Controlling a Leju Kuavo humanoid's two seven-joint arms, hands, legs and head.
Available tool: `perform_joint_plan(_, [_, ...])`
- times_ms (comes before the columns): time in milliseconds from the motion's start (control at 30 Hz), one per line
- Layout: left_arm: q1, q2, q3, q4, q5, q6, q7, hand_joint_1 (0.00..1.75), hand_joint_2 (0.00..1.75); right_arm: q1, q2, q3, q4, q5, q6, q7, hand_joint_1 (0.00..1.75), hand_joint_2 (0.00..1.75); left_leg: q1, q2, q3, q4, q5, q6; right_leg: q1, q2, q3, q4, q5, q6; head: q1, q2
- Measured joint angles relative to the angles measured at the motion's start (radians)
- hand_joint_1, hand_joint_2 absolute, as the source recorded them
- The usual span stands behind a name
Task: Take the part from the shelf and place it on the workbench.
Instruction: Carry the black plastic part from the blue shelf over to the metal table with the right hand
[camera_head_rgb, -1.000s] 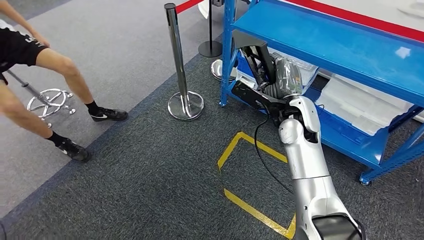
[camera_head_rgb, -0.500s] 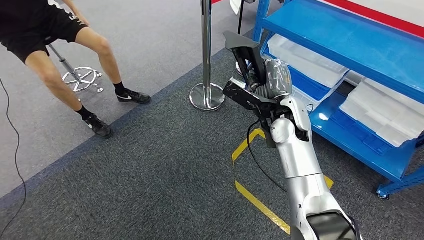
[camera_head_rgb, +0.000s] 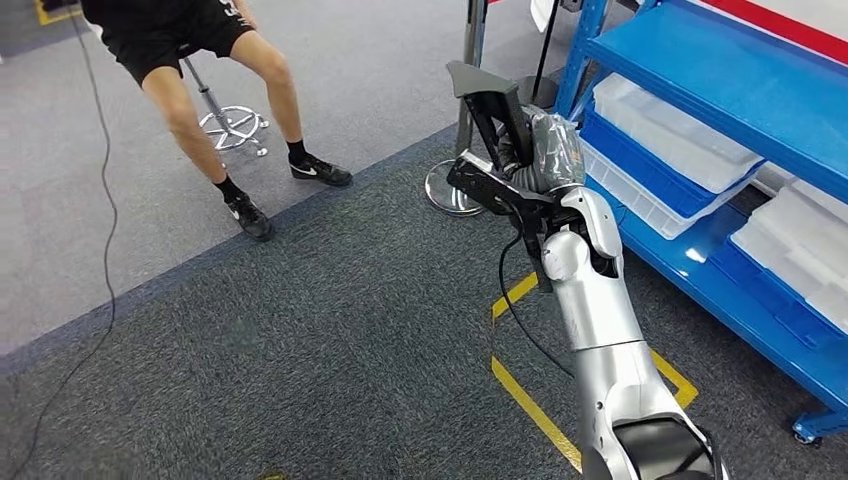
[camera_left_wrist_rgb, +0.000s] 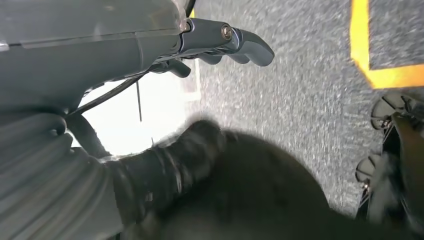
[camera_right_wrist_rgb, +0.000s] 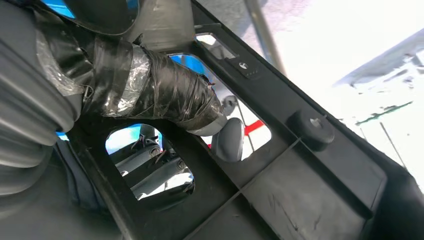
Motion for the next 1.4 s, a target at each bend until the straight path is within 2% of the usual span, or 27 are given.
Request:
perform_joint_plan(67, [0.001,0.000,0.005,0.000,0.006,-0.001,-0.003,0.00,1.75,-0.002,0.001,0.000,0.002,0.000,-0.001,-0.004,1.75,1.75,-0.011,-0.003,0.003,-0.030,0.007,0.015,-0.006,-0.023,0.005,-0.013,0.011,0.012,0.000,0.000])
perform_joint_plan(100, [0.003,-0.001,0.008,0.000,0.009,-0.002,-0.005,0.00,1.75,-0.002,0.002,0.000,0.003,0.000,-0.001,-0.006,1.75,1.75,-0.012,-0.014,0.007,-0.048,0.020,0.020,-0.008,-0.020,0.007,-0.016,0.013,0.017,0.000,0.000])
perform_joint_plan(167, [0.003,-0.004,0.012,0.000,0.012,-0.005,-0.009,0.00,1.75,-0.005,-0.001,0.000,0.005,0.001,-0.002,-0.009,1.75,1.75,-0.005,-0.033,0.017,-0.082,0.049,0.031,-0.009,0.032,-0.005,0.016,-0.017,0.024,0.001,0.000])
perform_joint_plan(233, [0.000,-0.008,0.016,0.000,0.011,-0.010,-0.012,0.00,1.75,-0.005,-0.006,0.000,0.010,0.001,-0.003,-0.012,1.75,1.75,0.001,-0.052,0.010,-0.090,0.066,0.034,-0.009,0.092,-0.048,0.123,-0.084,0.029,0.001,0.000])
perform_joint_plan(300, [-0.001,-0.012,0.018,0.000,0.011,-0.012,-0.013,0.00,1.75,-0.001,-0.011,0.000,0.015,0.001,-0.003,-0.011,1.75,1.75,0.003,-0.077,-0.008,-0.076,0.069,0.034,-0.011,0.106,-0.082,0.216,-0.123,0.036,0.001,0.000])
perform_joint_plan(333, [-0.001,-0.013,0.018,0.000,0.009,-0.012,-0.014,0.00,1.75,0.001,-0.013,0.000,0.018,0.001,-0.003,-0.011,1.75,1.75,0.005,-0.091,-0.019,-0.064,0.069,0.032,-0.012,0.107,-0.077,0.218,-0.116,0.039,0.001,0.000])
perform_joint_plan(400, [0.000,-0.014,0.018,0.000,0.005,-0.012,-0.015,0.00,1.75,0.002,-0.013,0.000,0.021,0.002,-0.004,-0.011,1.75,1.75,0.011,-0.118,-0.042,-0.033,0.064,0.023,-0.019,0.116,-0.022,0.125,-0.073,0.049,0.001,0.000])
perform_joint_plan(433, [0.000,-0.015,0.019,0.000,0.003,-0.011,-0.015,0.00,1.75,0.001,-0.013,0.000,0.022,0.003,-0.004,-0.011,1.75,1.75,0.013,-0.130,-0.057,-0.014,0.059,0.015,-0.022,0.134,0.005,0.075,-0.059,0.054,0.002,0.000])
perform_joint_plan(500, [-0.001,-0.014,0.019,0.000,-0.001,-0.007,-0.016,0.00,1.75,0.001,-0.013,0.001,0.023,0.004,-0.004,-0.012,1.75,1.75,0.014,-0.150,-0.083,0.018,0.053,0.002,-0.024,0.158,0.023,0.033,-0.056,0.046,0.002,0.000])
perform_joint_plan(567, [0.002,-0.014,0.020,0.000,-0.006,0.001,-0.017,0.00,1.75,0.004,-0.013,0.002,0.025,0.005,-0.005,-0.012,1.75,1.75,0.014,-0.167,-0.098,0.029,0.057,-0.005,-0.021,0.148,0.015,0.039,-0.055,0.027,0.002,0.000])
perform_joint_plan(600, [0.005,-0.013,0.020,0.000,-0.008,0.006,-0.017,0.00,1.75,0.004,-0.011,0.002,0.026,0.006,-0.006,-0.012,1.75,1.75,0.014,-0.164,-0.103,0.031,0.056,-0.009,-0.020,0.138,0.014,0.037,-0.052,0.021,0.002,0.000])
perform_joint_plan(667, [0.007,-0.013,0.021,0.000,-0.012,0.017,-0.018,0.00,1.75,0.003,-0.005,0.002,0.026,0.010,-0.010,-0.012,1.75,1.75,0.015,-0.129,-0.122,0.069,0.033,-0.019,-0.022,0.120,0.015,0.033,-0.047,0.010,0.000,0.000])
perform_joint_plan(733, [0.004,-0.013,0.022,0.000,-0.014,0.025,-0.019,0.00,1.75,0.002,0.003,0.004,0.028,0.019,-0.016,-0.011,1.75,1.75,0.018,-0.084,-0.169,0.172,-0.022,-0.028,-0.019,0.103,0.016,0.031,-0.045,0.006,-0.003,0.000])
perform_joint_plan(800, [0.003,-0.013,0.023,0.000,-0.014,0.028,-0.020,0.00,1.75,0.002,0.009,0.006,0.031,0.025,-0.020,-0.010,1.75,1.75,0.020,-0.069,-0.217,0.278,-0.062,-0.029,-0.014,0.080,0.015,0.031,-0.045,0.005,-0.003,0.000])
perform_joint_plan(833, [0.002,-0.013,0.023,0.000,-0.014,0.027,-0.020,0.00,1.75,0.002,0.014,0.007,0.034,0.026,-0.022,-0.009,1.75,1.75,0.020,-0.068,-0.221,0.290,-0.059,-0.026,-0.012,0.068,0.015,0.031,-0.045,0.004,-0.003,0.000])
perform_joint_plan(867, [0.002,-0.013,0.024,0.000,-0.014,0.025,-0.020,0.00,1.75,0.002,0.020,0.007,0.036,0.028,-0.023,-0.008,1.75,1.75,0.018,-0.066,-0.205,0.263,-0.040,-0.020,-0.010,0.057,0.015,0.030,-0.046,0.004,-0.003,0.000])
perform_joint_plan(900, [0.002,-0.013,0.025,0.000,-0.012,0.020,-0.020,0.00,1.75,-0.001,0.030,0.007,0.039,0.031,-0.025,-0.006,1.75,1.75,0.013,-0.057,-0.170,0.202,-0.009,-0.012,-0.008,0.047,0.016,0.030,-0.046,0.003,-0.003,0.000])
perform_joint_plan(967, [0.001,-0.013,0.025,0.000,-0.010,0.008,-0.022,0.00,1.75,-0.009,0.050,0.008,0.045,0.039,-0.031,-0.004,1.75,1.75,-0.004,-0.014,-0.097,0.068,0.029,0.003,-0.007,0.029,0.019,0.024,-0.046,0.004,-0.003,0.000])
perform_joint_plan(1033, [0.000,-0.013,0.026,0.000,-0.008,0.000,-0.025,0.00,1.75,-0.016,0.063,0.012,0.052,0.043,-0.035,0.000,1.75,1.75,-0.020,0.007,-0.069,0.008,0.036,0.014,-0.007,0.008,0.023,0.014,-0.043,0.009,-0.003,0.000])
perform_joint_plan(1100, [0.002,-0.013,0.027,0.000,-0.007,-0.002,-0.028,0.00,1.75,-0.022,0.074,0.016,0.059,0.044,-0.037,0.006,1.75,1.75,-0.021,-0.019,-0.062,-0.013,0.048,0.021,-0.008,-0.010,0.028,0.005,-0.042,0.017,-0.003,0.000])
perform_joint_plan(1133, [0.002,-0.014,0.027,0.000,-0.008,-0.003,-0.029,0.00,1.75,-0.024,0.079,0.017,0.062,0.045,-0.038,0.008,1.75,1.75,-0.018,-0.031,-0.056,-0.027,0.055,0.023,-0.009,0.000,0.029,0.008,-0.046,0.021,-0.002,0.000])
perform_joint_plan(1167, [0.002,-0.014,0.027,0.000,-0.009,-0.005,-0.031,0.00,1.75,-0.027,0.083,0.018,0.065,0.046,-0.040,0.008,1.75,1.75,-0.015,-0.042,-0.049,-0.039,0.063,0.027,-0.010,0.023,0.022,0.025,-0.058,0.023,-0.002,0.000])
perform_joint_plan(1233, [0.000,-0.017,0.027,0.000,-0.016,-0.010,-0.035,0.00,1.75,-0.033,0.081,0.021,0.071,0.047,-0.044,0.009,1.75,1.75,-0.011,-0.062,-0.041,-0.051,0.070,0.032,-0.010,0.081,-0.020,0.115,-0.106,0.026,-0.002,0.000])
perform_joint_plan(1300, [-0.002,-0.019,0.027,0.000,-0.025,-0.019,-0.039,0.00,1.75,-0.034,0.067,0.023,0.073,0.045,-0.049,0.010,1.75,1.75,-0.010,-0.088,-0.042,-0.047,0.069,0.036,-0.008,0.103,-0.077,0.226,-0.145,0.030,-0.002,0.000])
perform_joint_plan(1333, [-0.001,-0.020,0.027,0.000,-0.027,-0.026,-0.041,0.00,1.75,-0.030,0.054,0.023,0.071,0.041,-0.051,0.008,1.75,1.75,-0.009,-0.104,-0.043,-0.043,0.068,0.037,-0.009,0.106,-0.090,0.249,-0.142,0.033,-0.002,0.000])
perform_joint_plan(1367, [-0.001,-0.021,0.027,0.000,-0.028,-0.036,-0.045,0.00,1.75,-0.023,0.038,0.022,0.065,0.034,-0.051,0.004,1.75,1.75,-0.008,-0.120,-0.044,-0.038,0.066,0.037,-0.010,0.108,-0.087,0.236,-0.121,0.036,-0.002,0.000])
perform_joint_plan(1400, [0.000,-0.021,0.027,0.000,-0.027,-0.046,-0.050,0.00,1.75,-0.013,0.016,0.019,0.053,0.025,-0.050,-0.004,1.75,1.75,-0.006,-0.136,-0.045,-0.030,0.063,0.036,-0.011,0.112,-0.066,0.187,-0.085,0.038,-0.002,0.000])
